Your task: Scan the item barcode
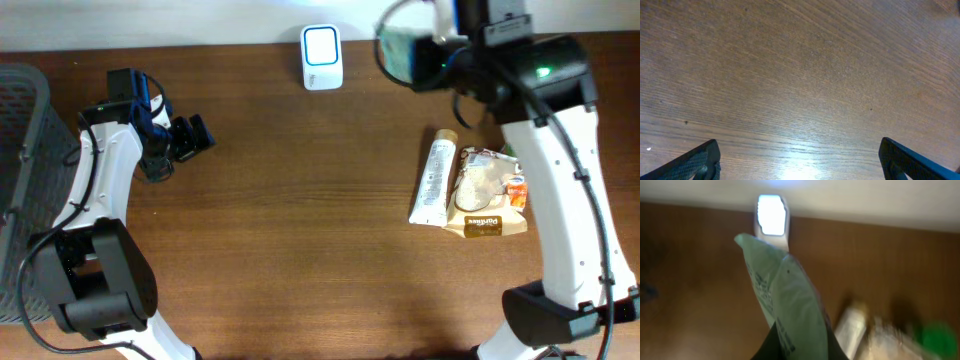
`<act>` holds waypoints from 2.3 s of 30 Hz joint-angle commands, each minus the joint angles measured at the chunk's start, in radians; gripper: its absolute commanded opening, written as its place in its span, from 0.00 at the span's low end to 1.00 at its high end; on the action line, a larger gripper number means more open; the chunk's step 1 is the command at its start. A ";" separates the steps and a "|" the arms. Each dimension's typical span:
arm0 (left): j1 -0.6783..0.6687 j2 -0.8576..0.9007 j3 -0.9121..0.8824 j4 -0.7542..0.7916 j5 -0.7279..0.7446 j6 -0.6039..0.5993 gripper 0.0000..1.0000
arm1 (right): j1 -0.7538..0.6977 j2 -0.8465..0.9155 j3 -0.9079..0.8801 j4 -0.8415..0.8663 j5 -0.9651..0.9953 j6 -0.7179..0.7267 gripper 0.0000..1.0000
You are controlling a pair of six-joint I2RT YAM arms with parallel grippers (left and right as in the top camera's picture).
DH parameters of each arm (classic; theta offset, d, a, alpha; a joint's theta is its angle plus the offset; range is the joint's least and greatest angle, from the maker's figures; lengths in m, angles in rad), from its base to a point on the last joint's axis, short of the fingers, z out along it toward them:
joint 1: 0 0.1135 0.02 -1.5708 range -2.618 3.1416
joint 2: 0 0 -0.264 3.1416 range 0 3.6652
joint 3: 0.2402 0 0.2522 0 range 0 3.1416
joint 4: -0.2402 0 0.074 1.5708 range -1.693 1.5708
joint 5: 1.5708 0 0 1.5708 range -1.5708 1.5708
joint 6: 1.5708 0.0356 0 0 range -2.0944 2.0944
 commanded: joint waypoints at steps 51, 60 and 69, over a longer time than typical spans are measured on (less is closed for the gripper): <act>0.000 -0.014 0.008 0.001 -0.007 0.008 0.99 | -0.223 -1.764 -2.158 1.436 -0.192 -0.182 0.98; 0.000 -0.014 0.008 0.001 -0.007 0.008 0.99 | -0.218 -1.794 -2.268 1.265 -0.139 -0.179 0.98; 0.000 -0.014 0.008 0.001 -0.007 0.008 0.99 | -0.218 -1.794 -2.268 1.265 -0.139 -0.179 0.98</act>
